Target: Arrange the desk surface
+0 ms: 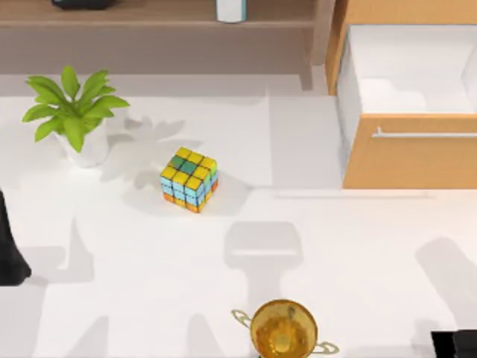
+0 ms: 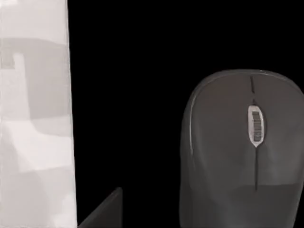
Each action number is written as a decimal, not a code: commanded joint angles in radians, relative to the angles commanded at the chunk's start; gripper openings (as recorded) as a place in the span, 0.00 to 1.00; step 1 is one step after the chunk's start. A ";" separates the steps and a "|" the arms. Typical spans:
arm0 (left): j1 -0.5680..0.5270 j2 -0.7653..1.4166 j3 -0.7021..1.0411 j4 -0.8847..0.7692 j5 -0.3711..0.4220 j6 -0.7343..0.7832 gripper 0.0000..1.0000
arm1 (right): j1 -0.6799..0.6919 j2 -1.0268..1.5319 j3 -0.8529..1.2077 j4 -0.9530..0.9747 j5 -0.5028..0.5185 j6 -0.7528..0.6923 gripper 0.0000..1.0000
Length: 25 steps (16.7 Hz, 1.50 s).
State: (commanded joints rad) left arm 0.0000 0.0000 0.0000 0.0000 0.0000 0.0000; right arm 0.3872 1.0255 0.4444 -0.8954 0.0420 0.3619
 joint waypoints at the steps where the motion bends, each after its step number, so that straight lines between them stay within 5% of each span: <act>1: 0.000 0.000 0.000 0.000 0.000 0.000 1.00 | 0.000 0.000 0.000 0.000 0.000 0.000 1.00; 7: 0.000 0.000 0.000 0.000 0.000 0.000 1.00 | 0.000 0.001 0.002 0.009 0.002 -0.006 1.00; 12: 0.000 0.000 0.000 0.000 0.000 0.000 1.00 | 0.009 0.042 0.000 0.202 0.035 -0.143 1.00; 25: 0.000 0.000 0.000 0.000 0.000 0.000 1.00 | 0.048 0.400 -0.147 1.431 0.204 -1.032 1.00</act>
State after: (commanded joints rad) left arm 0.0000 0.0000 0.0000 0.0000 0.0000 0.0000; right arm 0.4354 1.4251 0.2971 0.5355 0.2463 -0.6700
